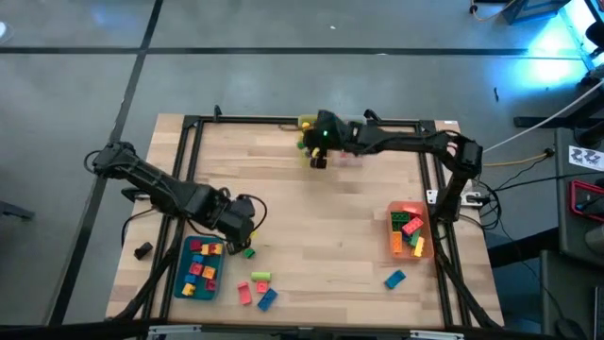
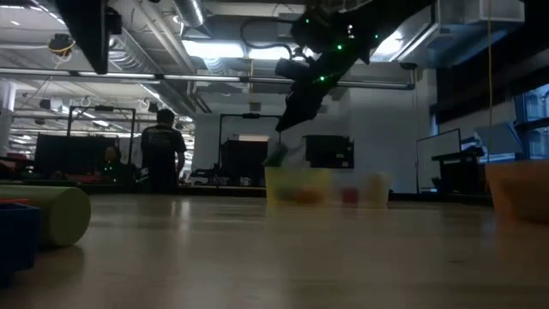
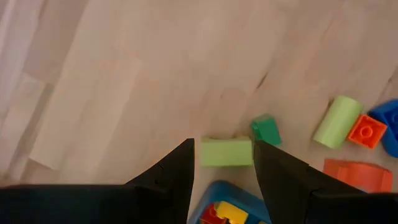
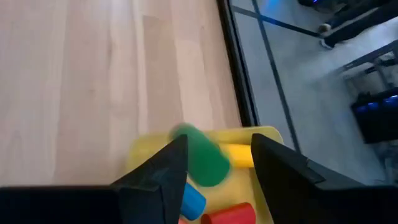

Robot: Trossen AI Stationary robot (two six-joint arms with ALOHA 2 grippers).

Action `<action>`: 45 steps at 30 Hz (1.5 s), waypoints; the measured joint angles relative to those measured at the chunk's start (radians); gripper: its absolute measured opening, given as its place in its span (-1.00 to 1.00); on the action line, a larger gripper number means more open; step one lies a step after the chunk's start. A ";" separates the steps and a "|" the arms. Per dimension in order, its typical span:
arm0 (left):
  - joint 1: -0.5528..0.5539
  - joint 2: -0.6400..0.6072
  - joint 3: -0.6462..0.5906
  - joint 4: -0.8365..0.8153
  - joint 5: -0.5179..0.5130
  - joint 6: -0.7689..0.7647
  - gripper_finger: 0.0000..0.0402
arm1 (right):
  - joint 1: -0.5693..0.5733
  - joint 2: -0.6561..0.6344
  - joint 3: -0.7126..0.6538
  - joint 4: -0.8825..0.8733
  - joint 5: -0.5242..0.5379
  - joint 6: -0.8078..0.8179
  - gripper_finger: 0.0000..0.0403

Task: Sort blocks by size
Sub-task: Put the green cylindrical block into the yellow bin, then put the light green block into the transparent bin

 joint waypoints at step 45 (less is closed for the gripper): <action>-0.089 0.008 -0.342 0.393 0.047 0.980 -0.26 | 0.264 -0.388 0.001 -0.427 -0.075 0.180 -0.10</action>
